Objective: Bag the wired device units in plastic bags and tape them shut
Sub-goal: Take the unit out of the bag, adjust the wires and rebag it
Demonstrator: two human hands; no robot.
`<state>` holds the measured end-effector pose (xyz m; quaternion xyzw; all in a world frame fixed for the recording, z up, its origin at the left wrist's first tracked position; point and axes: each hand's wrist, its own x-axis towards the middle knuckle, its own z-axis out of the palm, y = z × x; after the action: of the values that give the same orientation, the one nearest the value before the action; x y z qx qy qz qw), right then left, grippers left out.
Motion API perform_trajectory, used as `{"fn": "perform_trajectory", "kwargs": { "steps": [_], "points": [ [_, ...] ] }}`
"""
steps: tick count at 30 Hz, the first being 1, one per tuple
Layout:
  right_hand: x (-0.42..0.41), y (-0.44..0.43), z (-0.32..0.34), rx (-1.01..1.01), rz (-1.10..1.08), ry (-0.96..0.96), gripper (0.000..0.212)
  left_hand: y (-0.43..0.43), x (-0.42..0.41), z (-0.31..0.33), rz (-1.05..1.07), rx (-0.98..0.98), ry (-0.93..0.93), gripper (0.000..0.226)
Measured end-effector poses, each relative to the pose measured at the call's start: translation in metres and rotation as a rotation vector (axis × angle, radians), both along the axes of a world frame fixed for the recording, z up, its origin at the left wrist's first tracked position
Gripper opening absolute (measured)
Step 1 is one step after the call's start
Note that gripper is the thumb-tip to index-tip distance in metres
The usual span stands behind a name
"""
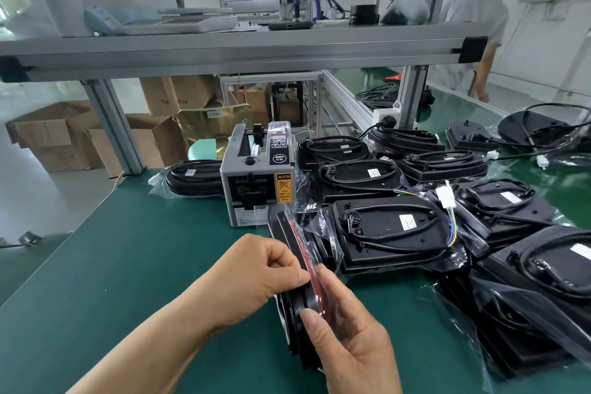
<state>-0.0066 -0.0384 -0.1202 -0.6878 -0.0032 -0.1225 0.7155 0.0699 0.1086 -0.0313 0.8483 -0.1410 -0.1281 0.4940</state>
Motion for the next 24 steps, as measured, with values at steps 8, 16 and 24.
{"fn": "perform_trajectory", "kwargs": {
  "steps": [8,16,24],
  "points": [
    [0.001,-0.001,-0.001,0.027,0.002,-0.01,0.055,-0.001,-0.003,-0.009,0.138,0.078,-0.115,0.034],
    [-0.001,-0.003,0.001,0.023,0.026,0.0,0.057,-0.004,-0.008,-0.022,0.223,-0.101,-0.081,0.026],
    [-0.003,-0.003,0.01,-0.006,0.019,0.017,0.059,0.003,-0.008,-0.02,0.194,-0.227,0.056,0.02]
  ]
}}
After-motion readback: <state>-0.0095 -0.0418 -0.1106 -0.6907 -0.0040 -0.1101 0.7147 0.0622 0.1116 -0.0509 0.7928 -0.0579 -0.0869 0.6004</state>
